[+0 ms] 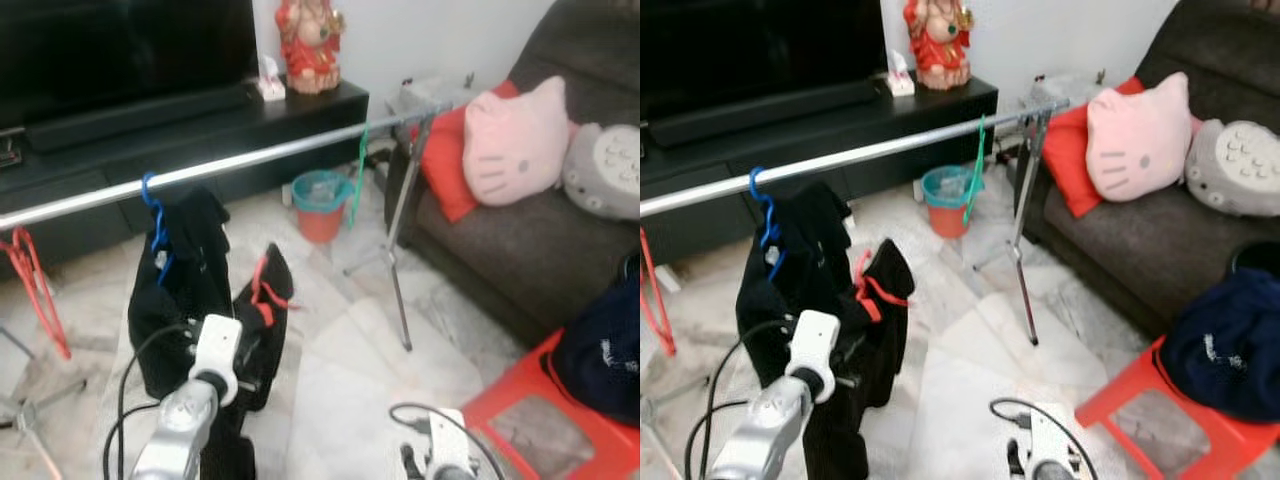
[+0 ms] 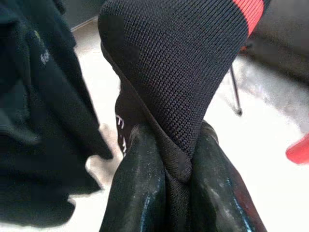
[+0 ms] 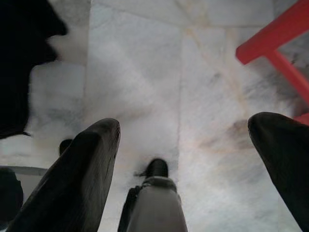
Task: Hang hanger
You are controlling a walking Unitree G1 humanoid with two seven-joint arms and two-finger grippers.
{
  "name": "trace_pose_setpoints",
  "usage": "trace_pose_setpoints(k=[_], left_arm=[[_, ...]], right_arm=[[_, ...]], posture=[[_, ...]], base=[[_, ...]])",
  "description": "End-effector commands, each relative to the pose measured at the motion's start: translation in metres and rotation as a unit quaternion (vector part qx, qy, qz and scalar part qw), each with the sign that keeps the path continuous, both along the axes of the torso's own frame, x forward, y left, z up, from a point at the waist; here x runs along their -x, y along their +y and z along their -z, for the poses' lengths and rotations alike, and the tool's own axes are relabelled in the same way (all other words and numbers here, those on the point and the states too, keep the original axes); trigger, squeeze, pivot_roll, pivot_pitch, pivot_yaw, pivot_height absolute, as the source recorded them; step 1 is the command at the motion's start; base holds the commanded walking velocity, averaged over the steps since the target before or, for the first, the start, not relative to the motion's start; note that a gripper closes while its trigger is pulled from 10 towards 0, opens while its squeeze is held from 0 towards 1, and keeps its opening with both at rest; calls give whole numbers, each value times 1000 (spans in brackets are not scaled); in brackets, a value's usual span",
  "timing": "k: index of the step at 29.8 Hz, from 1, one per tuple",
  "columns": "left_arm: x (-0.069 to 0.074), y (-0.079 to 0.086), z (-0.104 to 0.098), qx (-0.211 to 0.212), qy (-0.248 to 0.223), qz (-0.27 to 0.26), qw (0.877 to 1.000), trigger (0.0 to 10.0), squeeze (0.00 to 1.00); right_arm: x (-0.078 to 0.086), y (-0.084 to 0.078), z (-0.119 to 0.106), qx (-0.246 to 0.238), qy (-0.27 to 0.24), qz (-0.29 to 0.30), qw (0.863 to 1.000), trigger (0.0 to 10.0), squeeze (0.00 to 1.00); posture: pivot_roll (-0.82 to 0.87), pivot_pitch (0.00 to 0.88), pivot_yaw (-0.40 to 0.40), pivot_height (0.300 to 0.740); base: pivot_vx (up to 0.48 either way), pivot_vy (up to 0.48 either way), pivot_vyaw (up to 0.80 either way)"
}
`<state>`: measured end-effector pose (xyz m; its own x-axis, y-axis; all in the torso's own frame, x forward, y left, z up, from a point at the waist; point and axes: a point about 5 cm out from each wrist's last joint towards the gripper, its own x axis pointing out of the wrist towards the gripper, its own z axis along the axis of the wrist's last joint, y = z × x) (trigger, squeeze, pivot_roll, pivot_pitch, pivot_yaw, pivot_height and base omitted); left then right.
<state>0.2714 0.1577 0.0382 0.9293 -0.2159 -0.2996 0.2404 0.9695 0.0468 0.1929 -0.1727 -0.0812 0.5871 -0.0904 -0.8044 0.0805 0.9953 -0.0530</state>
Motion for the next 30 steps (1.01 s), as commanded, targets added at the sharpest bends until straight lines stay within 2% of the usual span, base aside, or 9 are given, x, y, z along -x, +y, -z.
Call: trace_pose_setpoints(k=[1,17,26,30], left_arm=[[-3,-6,-6,11,-14,7,1000,10000,0],[-5,-9,-8,16,-17,9,1000,10000,0],[-5,-8,-7,14,-17,3,1000,10000,0],[-4,-10,-7,15,-15,4,1000,10000,0]], right_arm=[[6,-4,3,6,11,2,1000,10000,0],[5,-4,3,11,17,-19,1000,10000,0],[5,-5,2,15,19,-24,999,10000,0],[5,-5,3,13,19,-23,999,10000,0]], posture=[[49,0,10,740],[48,0,7,740],[50,0,2,740],[50,0,-1,740]], base=[[-315,0,0],[-317,0,0],[-320,0,753],[-326,0,0]])
